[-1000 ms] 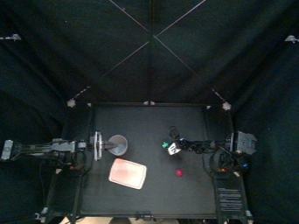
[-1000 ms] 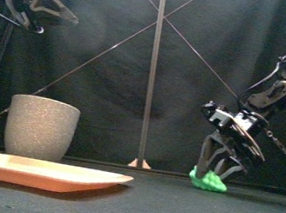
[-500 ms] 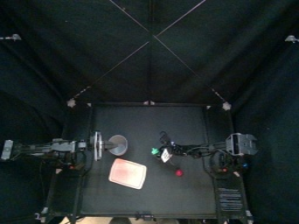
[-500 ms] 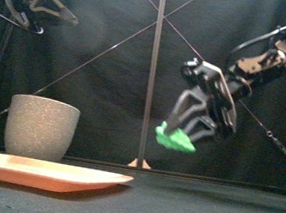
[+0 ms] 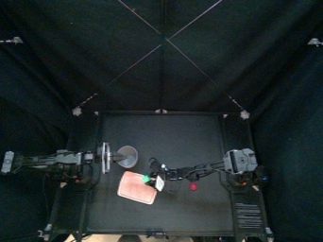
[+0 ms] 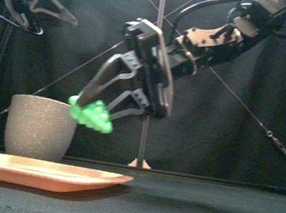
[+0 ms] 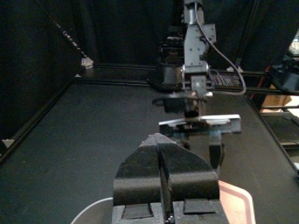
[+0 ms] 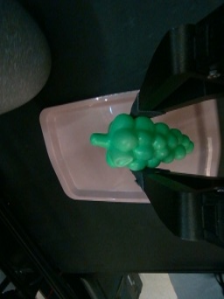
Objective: Pick the green grapes then place it on the pink plate
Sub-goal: Place green grapes on the pink plate
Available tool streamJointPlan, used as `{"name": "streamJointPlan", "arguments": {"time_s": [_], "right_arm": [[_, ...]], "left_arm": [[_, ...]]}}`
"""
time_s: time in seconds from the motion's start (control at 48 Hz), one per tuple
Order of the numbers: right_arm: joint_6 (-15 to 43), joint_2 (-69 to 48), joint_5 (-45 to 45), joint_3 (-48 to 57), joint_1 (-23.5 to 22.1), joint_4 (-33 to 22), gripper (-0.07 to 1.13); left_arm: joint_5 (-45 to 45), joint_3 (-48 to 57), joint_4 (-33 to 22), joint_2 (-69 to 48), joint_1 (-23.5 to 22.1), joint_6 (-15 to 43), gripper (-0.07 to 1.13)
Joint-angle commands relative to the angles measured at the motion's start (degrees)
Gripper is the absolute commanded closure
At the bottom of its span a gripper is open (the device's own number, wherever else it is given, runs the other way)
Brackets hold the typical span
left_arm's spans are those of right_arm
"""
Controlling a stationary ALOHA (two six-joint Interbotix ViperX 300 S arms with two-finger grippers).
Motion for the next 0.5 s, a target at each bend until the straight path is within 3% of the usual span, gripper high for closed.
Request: {"name": "streamJointPlan", "arguments": {"time_s": [0.021,0.375,0.5], "right_arm": [[-0.09,0.97,1.85,-4.39,1.05,-0.62,0.4],[0.35,4.48,6.06,-7.56,1.58,0.53,0.38],[-0.26,4.57,6.5,-8.35,2.37,-1.05,0.3]], "left_arm": [[-0.53,-0.7,-0.09,0.09,0.26,0.18,0.95],[-0.53,0.0,0.0,0.09,0.26,0.18,0.95],[-0.53,0.18,-0.09,0.09,0.26,0.09,0.95]]}}
